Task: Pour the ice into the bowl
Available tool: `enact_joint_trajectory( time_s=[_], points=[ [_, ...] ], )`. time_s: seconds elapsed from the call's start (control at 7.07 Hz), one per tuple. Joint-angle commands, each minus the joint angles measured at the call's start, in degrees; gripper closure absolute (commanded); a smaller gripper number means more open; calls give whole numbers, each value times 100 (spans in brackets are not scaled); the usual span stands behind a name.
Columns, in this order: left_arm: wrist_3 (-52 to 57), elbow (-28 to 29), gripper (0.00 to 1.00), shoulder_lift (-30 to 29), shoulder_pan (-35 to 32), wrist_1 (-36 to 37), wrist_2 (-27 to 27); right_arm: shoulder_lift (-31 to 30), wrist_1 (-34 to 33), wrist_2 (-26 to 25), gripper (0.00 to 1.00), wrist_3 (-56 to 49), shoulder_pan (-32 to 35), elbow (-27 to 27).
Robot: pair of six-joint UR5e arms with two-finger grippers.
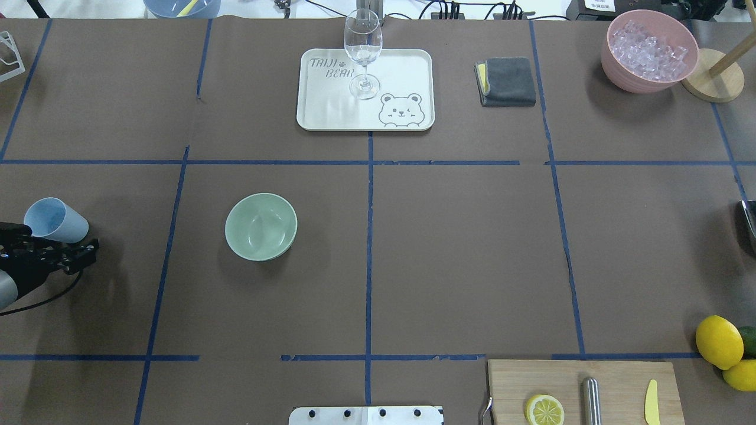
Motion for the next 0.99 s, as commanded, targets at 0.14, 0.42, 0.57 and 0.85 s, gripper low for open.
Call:
enact_joint_trajectory(
  time_s=[0.14, 0.42, 0.57, 0.85],
  points=[
    [139, -37, 2, 34, -301, -210, 0, 16, 0, -9, 0, 0, 9, 27],
    [694, -2, 1, 42, -575, -456, 9, 16, 0, -9, 0, 0, 9, 36],
    [703, 7, 1, -1, -567, -456, 9, 33, 0, -18, 0, 0, 9, 36],
    [703, 59, 1, -28, -558, -456, 9, 42, 0, -26, 0, 0, 9, 36]
  ],
)
